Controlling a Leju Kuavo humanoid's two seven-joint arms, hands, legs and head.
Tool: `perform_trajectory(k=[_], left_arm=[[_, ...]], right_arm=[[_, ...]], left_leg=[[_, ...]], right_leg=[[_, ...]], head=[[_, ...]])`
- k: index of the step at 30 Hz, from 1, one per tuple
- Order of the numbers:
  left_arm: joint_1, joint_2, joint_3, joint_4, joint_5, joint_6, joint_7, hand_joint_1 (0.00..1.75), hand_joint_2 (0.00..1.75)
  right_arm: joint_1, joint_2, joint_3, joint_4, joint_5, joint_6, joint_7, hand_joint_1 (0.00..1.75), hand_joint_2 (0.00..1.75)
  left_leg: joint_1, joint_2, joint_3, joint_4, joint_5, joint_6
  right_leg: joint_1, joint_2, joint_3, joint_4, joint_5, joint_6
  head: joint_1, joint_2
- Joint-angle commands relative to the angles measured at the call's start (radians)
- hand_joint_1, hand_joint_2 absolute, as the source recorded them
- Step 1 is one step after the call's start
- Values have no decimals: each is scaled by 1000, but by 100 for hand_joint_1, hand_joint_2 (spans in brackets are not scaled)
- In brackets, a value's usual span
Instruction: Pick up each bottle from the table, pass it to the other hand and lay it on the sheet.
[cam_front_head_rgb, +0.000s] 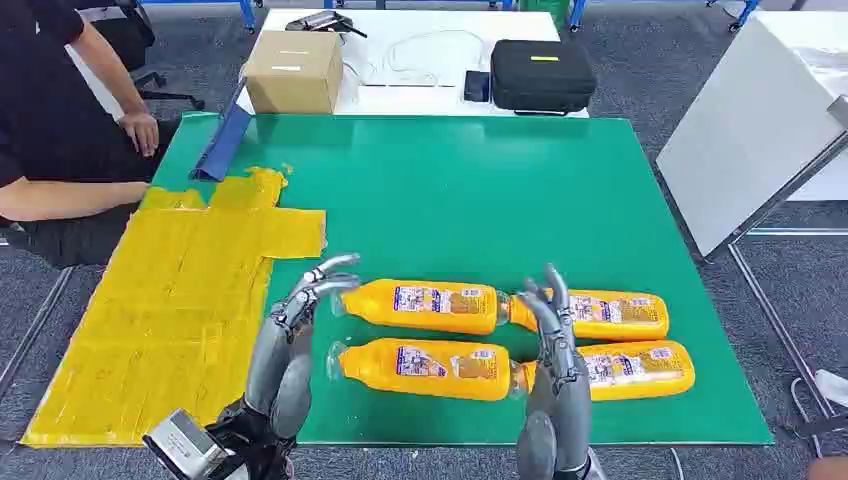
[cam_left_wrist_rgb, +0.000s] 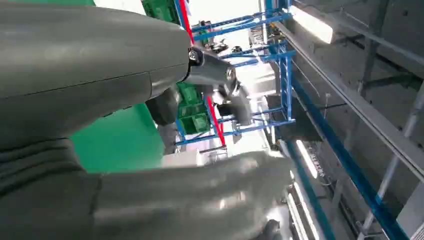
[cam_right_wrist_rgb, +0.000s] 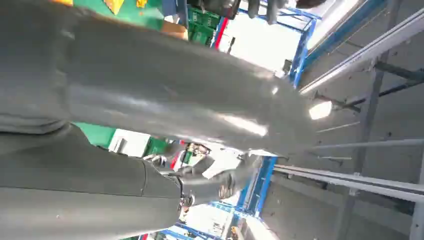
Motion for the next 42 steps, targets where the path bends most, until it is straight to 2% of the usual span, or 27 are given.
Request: perform_trajectory(k=[1,9,12,13,14,15,17,18,22,23,24,26,28,29,30,33,37,39,42], left_arm=[[221,41,586,6,226,-110,-195,175,0],[224,11,632,4,207,-166,-195,175,0],[224,11,632,4,207,-166,-195,175,0],[229,-23,668,-9,174,-213,-195,175,0],[233,-47,676,-16,153,-222,-195,175,0],[231,-57,674,-17,152,-240,-195,175,0],[227,-65,659,-22,136,-236,-188,175,0],[227,-65,659,-22,136,-236,-188,175,0],[225,-67,651,-23,130,-229,-184,175,0],[222,-67,645,-22,125,-219,-181,61,0],[222,-63,637,-20,122,-202,-178,0,0],[223,-56,618,-15,121,-193,-186,0,0],[220,-53,609,-3,130,-192,-178,0,0],[226,-52,609,25,125,-189,-132,0,0],[226,-50,608,46,125,-190,-139,0,0],[212,-41,601,85,112,-197,-152,0,0],[182,-32,583,113,102,-197,-128,0,0],[167,-30,570,125,100,-200,-115,0,0],[156,-27,554,136,96,-202,-107,0,0]], right_arm=[[112,4,-764,147,-427,485,-173,175,0],[97,57,-828,149,-394,548,-173,175,0],[97,57,-828,149,-394,548,-173,175,0],[80,118,-882,139,-351,578,-173,175,0],[79,135,-869,118,-306,582,-173,80,0],[78,138,-855,109,-281,577,-172,0,0],[80,145,-828,91,-267,563,-163,0,0],[80,145,-828,91,-267,563,-163,0,0],[81,146,-818,86,-264,554,-158,0,0],[86,134,-806,88,-267,555,-159,0,0],[92,123,-793,88,-258,539,-144,0,0],[95,96,-758,101,-253,538,-108,0,0],[99,54,-714,125,-168,514,-55,0,0],[113,24,-681,162,-130,509,14,0,0],[116,8,-671,199,-128,510,30,0,175],[92,-56,-586,272,-54,487,67,0,175],[24,-120,-422,301,63,372,145,0,175],[-35,-137,-326,334,128,326,204,0,175],[-99,-148,-236,378,146,306,256,0,175]], left_leg=[[2,-2,4,1,-2,-3],[1,-1,2,0,-1,-2],[1,3,10,-6,-1,-2],[1,4,12,-6,-3,-3],[1,3,8,-3,-4,-2],[0,1,4,0,-3,-2],[0,-3,2,-1,-2,-1],[1,-3,4,1,-3,-1],[2,-2,5,0,-5,-3],[1,-2,4,0,-5,-2],[1,-3,4,0,-4,-2],[1,-2,4,0,-4,-2],[1,-2,6,0,-5,-2],[2,-3,8,0,-7,-4],[1,-2,5,-1,-4,-1],[2,-2,9,-2,-5,-3],[1,1,8,-2,-5,-3],[1,1,7,-1,-5,-3],[1,4,7,-2,-4,-3]], right_leg=[[1,1,5,0,-2,-2],[0,0,2,-1,-1,-1],[0,4,11,-7,1,-1],[1,6,14,-7,1,-2],[0,5,14,-4,0,-1],[0,3,11,-1,-1,-1],[-1,-1,11,-1,-2,-1],[0,-1,5,0,-3,0],[1,1,6,-1,-5,-2],[0,0,5,-1,-5,-1],[0,-1,4,-1,-4,-1],[0,-1,5,-1,-4,-1],[0,0,7,-2,-5,-1],[1,1,9,-2,-5,-2],[0,0,6,-2,-3,0],[1,1,10,-4,-3,-1],[1,4,8,-3,-2,-1],[1,4,8,-3,-2,-1],[1,6,7,-3,-1,-1]], head=[[0,0],[0,0],[0,0],[0,0],[0,0],[1,0],[-1,0],[1,0],[0,0],[0,0],[0,0],[0,0],[0,0],[1,0],[0,0],[0,0],[0,0],[1,0],[0,0]])
